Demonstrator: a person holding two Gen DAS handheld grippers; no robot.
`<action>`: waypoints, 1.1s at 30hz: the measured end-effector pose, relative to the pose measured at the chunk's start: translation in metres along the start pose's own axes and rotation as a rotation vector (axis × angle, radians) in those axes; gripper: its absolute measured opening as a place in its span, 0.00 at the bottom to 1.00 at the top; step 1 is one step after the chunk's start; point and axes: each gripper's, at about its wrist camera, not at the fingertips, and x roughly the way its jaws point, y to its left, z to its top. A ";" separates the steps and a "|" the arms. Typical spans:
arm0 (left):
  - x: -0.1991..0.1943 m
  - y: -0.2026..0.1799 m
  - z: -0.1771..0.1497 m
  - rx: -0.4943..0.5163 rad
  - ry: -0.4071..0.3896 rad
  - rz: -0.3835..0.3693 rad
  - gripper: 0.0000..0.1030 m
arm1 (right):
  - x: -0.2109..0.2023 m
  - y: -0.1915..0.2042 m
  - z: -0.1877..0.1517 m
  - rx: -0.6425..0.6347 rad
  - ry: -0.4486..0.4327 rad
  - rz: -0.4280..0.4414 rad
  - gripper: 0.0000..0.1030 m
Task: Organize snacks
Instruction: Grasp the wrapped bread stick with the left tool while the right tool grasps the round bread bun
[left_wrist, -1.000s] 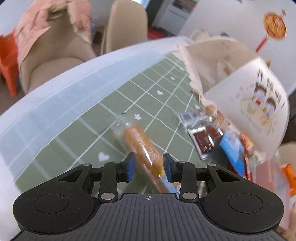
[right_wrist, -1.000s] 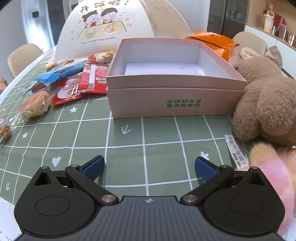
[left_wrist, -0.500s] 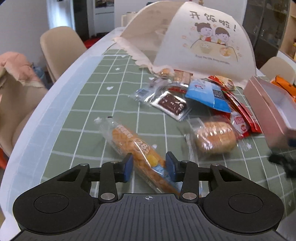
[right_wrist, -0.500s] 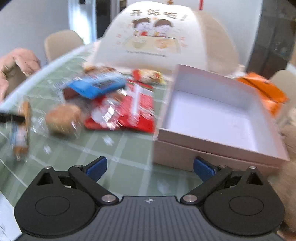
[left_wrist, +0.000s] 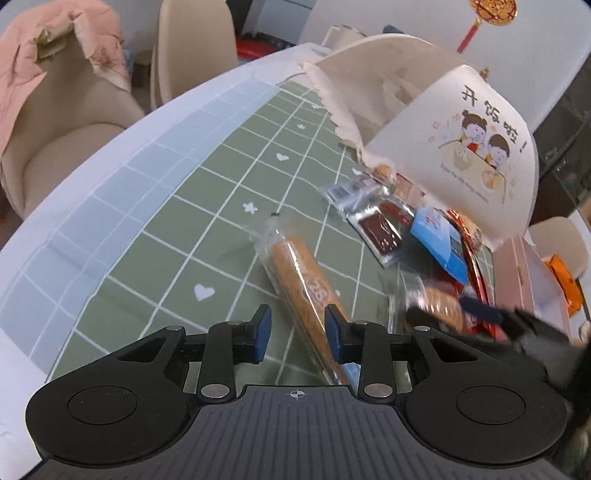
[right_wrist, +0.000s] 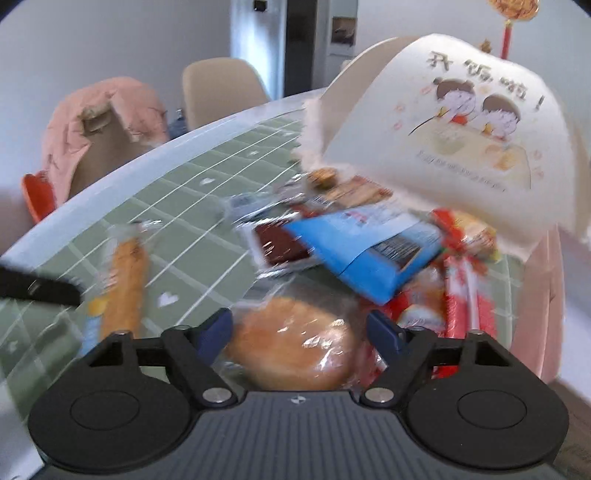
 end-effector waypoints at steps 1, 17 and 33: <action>0.002 -0.001 0.002 -0.006 0.002 0.005 0.34 | -0.008 0.000 -0.005 -0.012 0.005 0.013 0.69; 0.049 -0.083 -0.015 0.330 0.091 -0.063 0.39 | -0.123 -0.064 -0.097 0.087 0.061 -0.065 0.83; 0.011 -0.074 -0.072 0.467 0.231 -0.044 0.41 | -0.033 -0.029 -0.043 0.023 0.155 0.165 0.53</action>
